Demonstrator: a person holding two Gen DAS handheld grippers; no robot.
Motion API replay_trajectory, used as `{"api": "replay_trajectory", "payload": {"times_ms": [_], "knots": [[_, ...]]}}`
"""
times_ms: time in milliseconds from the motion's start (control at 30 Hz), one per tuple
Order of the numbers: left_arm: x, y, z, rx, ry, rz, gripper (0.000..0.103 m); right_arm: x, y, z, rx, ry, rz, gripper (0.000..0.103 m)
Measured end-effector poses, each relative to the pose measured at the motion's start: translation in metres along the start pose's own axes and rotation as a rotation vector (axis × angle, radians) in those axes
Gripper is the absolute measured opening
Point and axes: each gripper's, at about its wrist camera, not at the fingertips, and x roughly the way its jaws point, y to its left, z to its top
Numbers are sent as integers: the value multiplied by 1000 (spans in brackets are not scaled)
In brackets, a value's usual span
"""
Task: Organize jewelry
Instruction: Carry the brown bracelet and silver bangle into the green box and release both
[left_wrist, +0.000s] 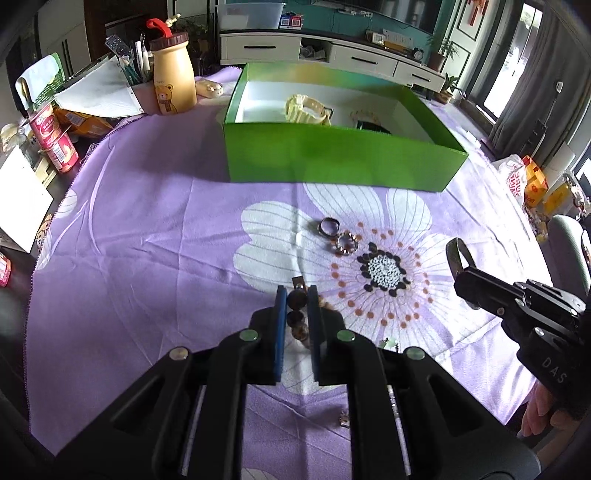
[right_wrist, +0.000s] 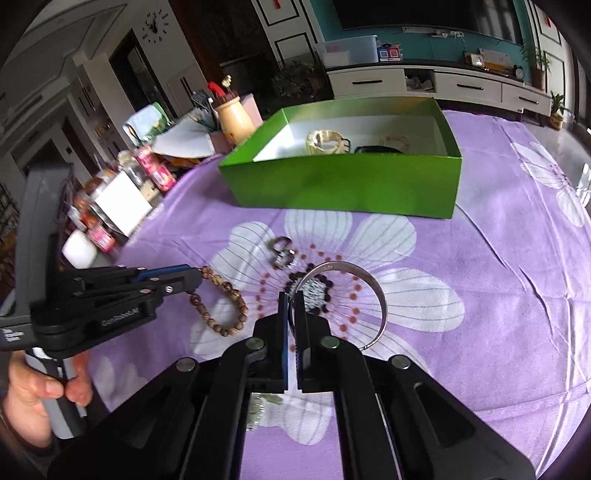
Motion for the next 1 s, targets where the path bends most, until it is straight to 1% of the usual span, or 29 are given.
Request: {"api": "replay_trajectory", "payload": {"times_ms": [133,267,467,667,867,1000], "knots": [[-11,3,4,-13,-21,-21,11,-10,-4,5,50,-25,83,3],[-18,5,7,-29,-30,-50,11,-14,-8,7,79,-37,128,3],[-25,5,18,-27,-52,-59,11,-19,-9,13,75,-61,125,3],[-34,2,41,-11,-88,-58,11,-19,-11,24,63,-84,120,3],[-45,-3,74,15,-137,-48,11,-21,-17,40,52,-103,107,3],[-48,-4,104,19,-164,-47,11,-22,-23,56,42,-126,91,3]]}}
